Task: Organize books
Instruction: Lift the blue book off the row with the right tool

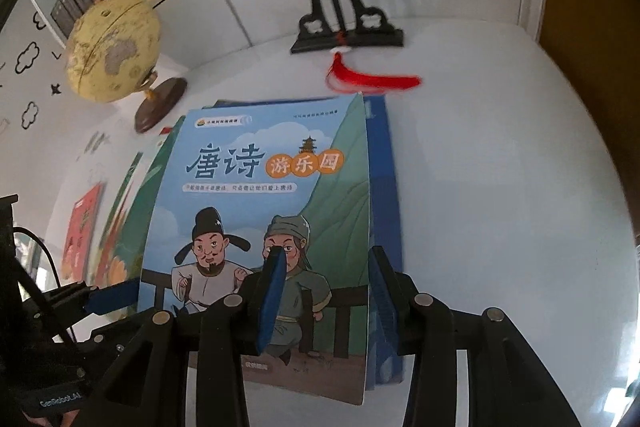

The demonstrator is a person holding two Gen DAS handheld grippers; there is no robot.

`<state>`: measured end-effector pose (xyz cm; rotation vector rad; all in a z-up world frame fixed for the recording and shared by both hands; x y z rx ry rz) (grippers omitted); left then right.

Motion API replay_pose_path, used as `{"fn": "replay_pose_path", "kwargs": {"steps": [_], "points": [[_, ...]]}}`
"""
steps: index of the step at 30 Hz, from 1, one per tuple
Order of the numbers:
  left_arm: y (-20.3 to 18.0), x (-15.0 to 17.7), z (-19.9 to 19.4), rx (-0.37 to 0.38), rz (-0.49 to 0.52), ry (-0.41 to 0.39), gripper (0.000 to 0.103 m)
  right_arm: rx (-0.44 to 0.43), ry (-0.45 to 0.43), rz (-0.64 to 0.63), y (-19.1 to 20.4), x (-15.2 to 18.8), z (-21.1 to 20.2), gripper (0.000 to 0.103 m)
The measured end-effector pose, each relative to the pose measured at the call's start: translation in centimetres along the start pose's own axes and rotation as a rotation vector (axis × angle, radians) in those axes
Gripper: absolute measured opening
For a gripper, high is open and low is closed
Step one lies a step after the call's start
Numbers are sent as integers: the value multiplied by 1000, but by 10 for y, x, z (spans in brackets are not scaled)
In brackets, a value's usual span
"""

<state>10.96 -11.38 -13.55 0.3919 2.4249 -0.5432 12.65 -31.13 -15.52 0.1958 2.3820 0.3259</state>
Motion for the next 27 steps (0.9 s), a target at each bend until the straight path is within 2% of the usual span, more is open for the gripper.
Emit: {"fn": "replay_pose_path", "kwargs": {"steps": [3, 7, 9, 12, 18, 24, 27], "points": [[13, 10, -20, -21, -20, -12, 41, -55, 29, 41, 7, 15, -4, 42], [28, 26, -35, -26, -63, 10, 41, -97, 85, 10, 28, 45, -8, 42], [34, 30, -36, -28, -80, 18, 41, -121, 83, 10, 32, 56, -14, 42], [40, 30, -35, -38, -104, 16, 41, -178, 120, 79, 25, 68, -25, 42], [46, 37, -32, -14, -141, 36, 41, -232, 124, 202, 5, 87, -41, 42], [40, 40, -25, 16, -158, 46, 41, -259, 150, 228, 6, 92, -28, 42], [38, 40, -21, 34, -164, 49, 41, -313, 153, 277, 5, 94, -24, 40]]}}
Point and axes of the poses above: each gripper's, at about its wrist camera, not at the fingertips, and z roughly the way its jaws point, y to its left, x to its underside, the point moved 3 cm from there along z, roughly the way its jaws point, and after that the axes turned 13 degrees about -y, right-handed, at the moved point
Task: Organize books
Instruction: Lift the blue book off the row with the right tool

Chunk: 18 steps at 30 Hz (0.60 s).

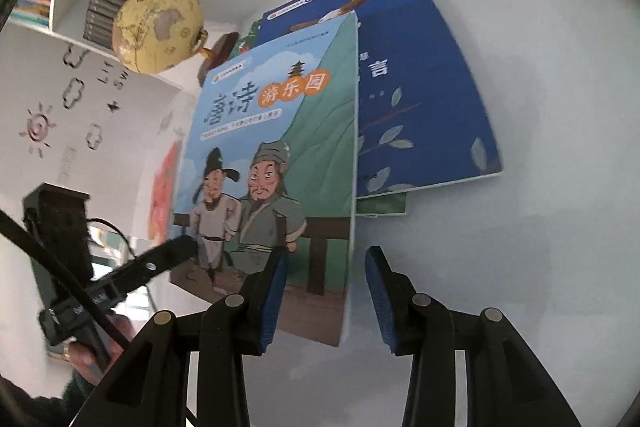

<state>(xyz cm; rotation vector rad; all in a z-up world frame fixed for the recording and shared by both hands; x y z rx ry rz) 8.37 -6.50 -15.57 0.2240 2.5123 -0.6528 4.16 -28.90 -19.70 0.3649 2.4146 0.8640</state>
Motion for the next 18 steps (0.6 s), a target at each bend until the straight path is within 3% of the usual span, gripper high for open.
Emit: {"fn": "replay_pose_path", "kwargs": {"steps": [5, 9, 13, 18], "points": [[5, -2, 5, 28, -54, 3, 42, -49, 3, 18, 1, -2, 6, 38], [-1, -3, -8, 21, -2, -22, 28, -63, -32, -14, 7, -2, -9, 27], [-16, -5, -21, 25, 77, -58, 28, -170, -67, -75, 30, -7, -28, 27], [-22, -5, -8, 33, 114, -41, 28, -102, -38, -154, 40, -7, -6, 27]]}}
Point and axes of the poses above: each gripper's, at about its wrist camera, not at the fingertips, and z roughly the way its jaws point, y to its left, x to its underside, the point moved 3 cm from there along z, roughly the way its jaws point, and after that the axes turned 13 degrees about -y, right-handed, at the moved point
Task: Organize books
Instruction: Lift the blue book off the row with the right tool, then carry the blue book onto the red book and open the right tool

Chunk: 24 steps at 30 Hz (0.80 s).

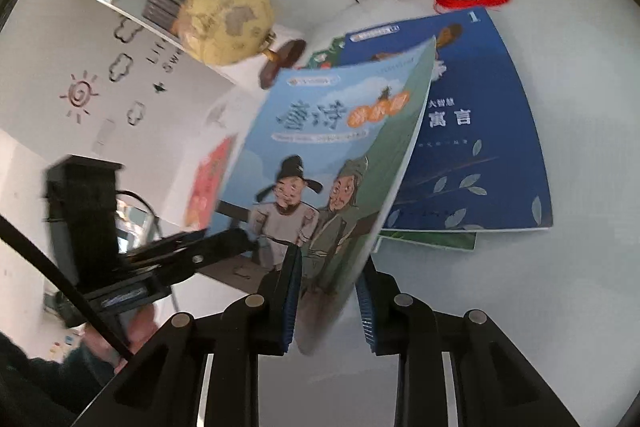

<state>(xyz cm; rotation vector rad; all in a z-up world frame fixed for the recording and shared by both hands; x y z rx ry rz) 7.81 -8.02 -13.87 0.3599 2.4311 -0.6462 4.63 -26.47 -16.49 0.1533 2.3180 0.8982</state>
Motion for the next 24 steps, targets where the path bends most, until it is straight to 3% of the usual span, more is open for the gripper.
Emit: {"fn": "replay_pose_path", "kwargs": {"steps": [3, 6, 9, 13, 17, 24], "points": [[0, 7, 13, 21, -12, 36, 28, 47, 20, -10, -5, 5, 18, 25], [-2, 7, 13, 18, -12, 17, 26, 52, -9, 7, -5, 7, 17, 25], [-3, 5, 8, 2, -6, -9, 25, 112, -14, -81, 5, 6, 12, 25], [-16, 1, -4, -80, 120, -79, 26, 173, -26, -223, 31, 0, 7, 24], [-32, 0, -11, -169, 270, -138, 26, 203, -30, -284, 46, -2, 6, 24], [-38, -12, -35, -183, 305, -212, 26, 212, -70, -316, 65, -3, -6, 24]]}}
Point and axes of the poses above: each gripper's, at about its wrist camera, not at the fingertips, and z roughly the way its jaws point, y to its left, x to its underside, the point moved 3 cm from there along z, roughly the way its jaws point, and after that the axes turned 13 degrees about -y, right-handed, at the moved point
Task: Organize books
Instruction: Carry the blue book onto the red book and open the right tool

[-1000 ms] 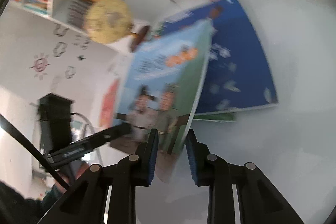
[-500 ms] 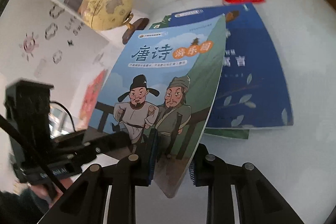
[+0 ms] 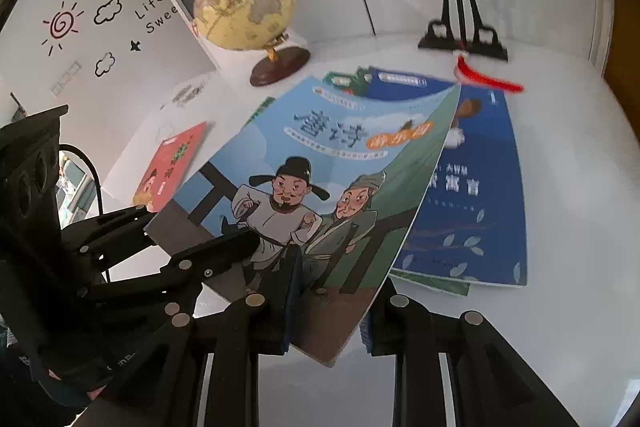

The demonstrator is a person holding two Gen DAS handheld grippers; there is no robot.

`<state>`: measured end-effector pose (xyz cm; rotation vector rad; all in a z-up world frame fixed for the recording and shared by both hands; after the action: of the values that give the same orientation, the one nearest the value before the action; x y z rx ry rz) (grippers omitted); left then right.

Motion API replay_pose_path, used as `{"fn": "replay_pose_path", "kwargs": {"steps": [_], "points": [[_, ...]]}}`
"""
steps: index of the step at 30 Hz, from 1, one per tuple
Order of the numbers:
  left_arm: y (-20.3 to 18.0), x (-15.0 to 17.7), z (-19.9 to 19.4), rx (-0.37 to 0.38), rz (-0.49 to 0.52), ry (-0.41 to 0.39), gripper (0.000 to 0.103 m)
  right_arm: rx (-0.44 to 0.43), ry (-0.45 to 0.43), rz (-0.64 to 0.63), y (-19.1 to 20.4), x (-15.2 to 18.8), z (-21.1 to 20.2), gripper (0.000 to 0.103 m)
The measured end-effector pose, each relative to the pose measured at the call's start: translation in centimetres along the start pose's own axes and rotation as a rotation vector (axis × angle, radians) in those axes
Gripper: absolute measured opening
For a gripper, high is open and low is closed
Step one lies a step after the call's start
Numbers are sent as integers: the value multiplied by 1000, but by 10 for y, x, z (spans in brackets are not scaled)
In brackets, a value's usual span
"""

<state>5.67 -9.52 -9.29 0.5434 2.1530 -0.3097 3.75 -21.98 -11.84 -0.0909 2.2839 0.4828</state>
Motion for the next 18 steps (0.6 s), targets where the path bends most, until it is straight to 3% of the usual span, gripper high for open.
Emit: {"fn": "replay_pose_path", "kwargs": {"steps": [10, 18], "points": [[30, -15, -44, -35, 3, -82, 26, -15, -67, -46, 46, -23, -12, 24], [91, -32, -102, -132, -32, -146, 26, -51, -132, -151, 120, -51, -17, 24]]}}
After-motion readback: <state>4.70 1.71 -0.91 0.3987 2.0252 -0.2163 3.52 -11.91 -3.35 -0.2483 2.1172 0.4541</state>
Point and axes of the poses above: each gripper's, at about its wrist camera, not at the fingertips, and z roughly the way its jaws point, y to its left, x to its underside, the point moved 3 cm from there along z, roughly the way its jaws point, and after that the axes turned 13 degrees about -y, right-handed, at the moved point
